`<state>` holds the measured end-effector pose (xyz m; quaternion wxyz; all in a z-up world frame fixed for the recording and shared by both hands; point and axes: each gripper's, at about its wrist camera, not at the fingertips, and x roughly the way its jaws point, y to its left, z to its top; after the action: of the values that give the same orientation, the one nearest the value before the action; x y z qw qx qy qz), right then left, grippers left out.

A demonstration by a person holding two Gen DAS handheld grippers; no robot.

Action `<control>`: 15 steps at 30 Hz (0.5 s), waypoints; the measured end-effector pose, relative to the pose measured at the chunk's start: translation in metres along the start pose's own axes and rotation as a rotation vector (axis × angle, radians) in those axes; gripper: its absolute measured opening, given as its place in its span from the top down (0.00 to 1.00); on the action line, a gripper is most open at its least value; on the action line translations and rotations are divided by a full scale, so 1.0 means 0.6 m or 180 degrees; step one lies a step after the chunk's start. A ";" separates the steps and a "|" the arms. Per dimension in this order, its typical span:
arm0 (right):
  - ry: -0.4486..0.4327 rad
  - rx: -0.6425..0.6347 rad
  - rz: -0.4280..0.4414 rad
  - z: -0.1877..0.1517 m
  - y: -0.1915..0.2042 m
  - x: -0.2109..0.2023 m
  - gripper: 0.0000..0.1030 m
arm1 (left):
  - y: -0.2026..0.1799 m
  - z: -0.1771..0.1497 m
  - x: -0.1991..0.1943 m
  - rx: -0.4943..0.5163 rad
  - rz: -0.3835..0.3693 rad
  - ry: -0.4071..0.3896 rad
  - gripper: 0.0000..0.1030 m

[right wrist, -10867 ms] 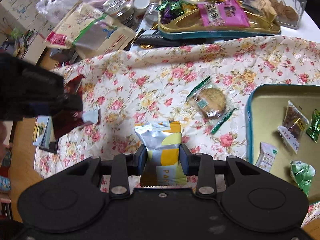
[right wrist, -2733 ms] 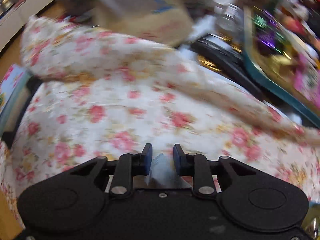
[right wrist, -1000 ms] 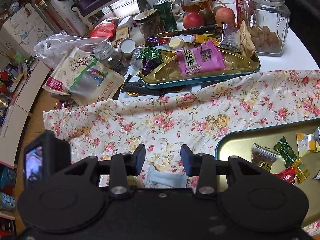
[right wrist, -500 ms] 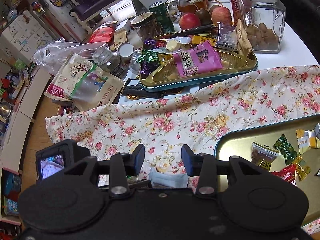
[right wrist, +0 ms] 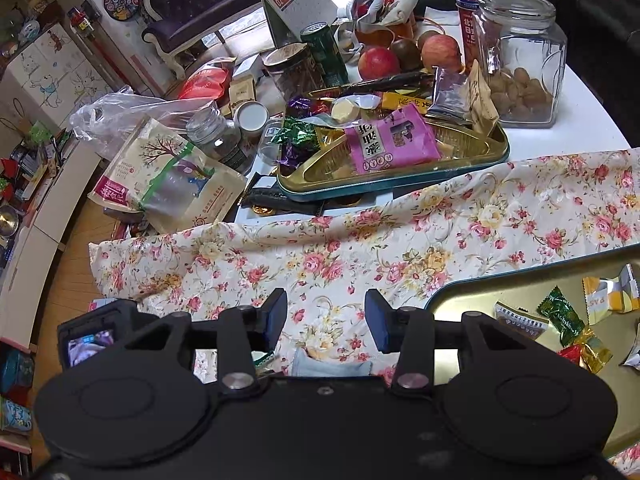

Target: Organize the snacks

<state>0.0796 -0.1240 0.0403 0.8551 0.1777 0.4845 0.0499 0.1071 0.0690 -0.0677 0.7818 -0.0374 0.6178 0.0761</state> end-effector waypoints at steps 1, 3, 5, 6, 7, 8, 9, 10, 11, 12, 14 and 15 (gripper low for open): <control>0.0006 0.0003 0.0011 0.000 0.000 0.000 0.56 | 0.002 -0.001 0.003 -0.0032 -0.0036 0.0016 0.42; 0.0010 -0.0002 0.0026 0.000 0.003 0.000 0.55 | 0.001 0.000 0.006 -0.0078 -0.0085 0.0040 0.42; 0.0007 -0.0025 0.0031 -0.002 0.006 -0.001 0.55 | -0.002 0.002 0.013 -0.0102 -0.0116 0.0131 0.42; 0.0011 -0.0038 0.0031 -0.003 0.006 0.000 0.55 | -0.001 0.001 0.016 -0.0140 -0.0116 0.0157 0.42; 0.0019 -0.0047 0.0031 -0.003 0.007 0.001 0.55 | 0.000 0.000 0.018 -0.0179 -0.0125 0.0174 0.42; 0.0029 -0.0049 0.0030 -0.004 0.007 0.001 0.55 | 0.000 -0.001 0.022 -0.0185 -0.0129 0.0191 0.42; 0.0035 -0.0045 0.0031 -0.004 0.007 0.002 0.55 | -0.001 -0.002 0.026 -0.0173 -0.0129 0.0206 0.42; 0.0042 -0.0040 0.0034 -0.004 0.006 0.002 0.55 | -0.001 -0.002 0.030 -0.0171 -0.0125 0.0217 0.41; 0.0045 -0.0038 0.0037 -0.005 0.006 0.002 0.55 | 0.000 -0.002 0.034 -0.0178 -0.0127 0.0226 0.41; 0.0044 -0.0034 0.0040 -0.004 0.006 0.002 0.55 | 0.000 -0.001 0.038 -0.0186 -0.0118 0.0235 0.41; 0.0038 -0.0026 0.0043 -0.003 0.006 0.001 0.55 | -0.001 0.000 0.043 -0.0197 -0.0090 0.0215 0.38; 0.0036 -0.0024 0.0046 -0.003 0.006 0.000 0.55 | -0.001 0.000 0.043 -0.0199 -0.0081 0.0194 0.38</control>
<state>0.0783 -0.1204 0.0404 0.8526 0.1777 0.4878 0.0589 0.1132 0.0703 -0.0927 0.7620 -0.0720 0.6380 0.0842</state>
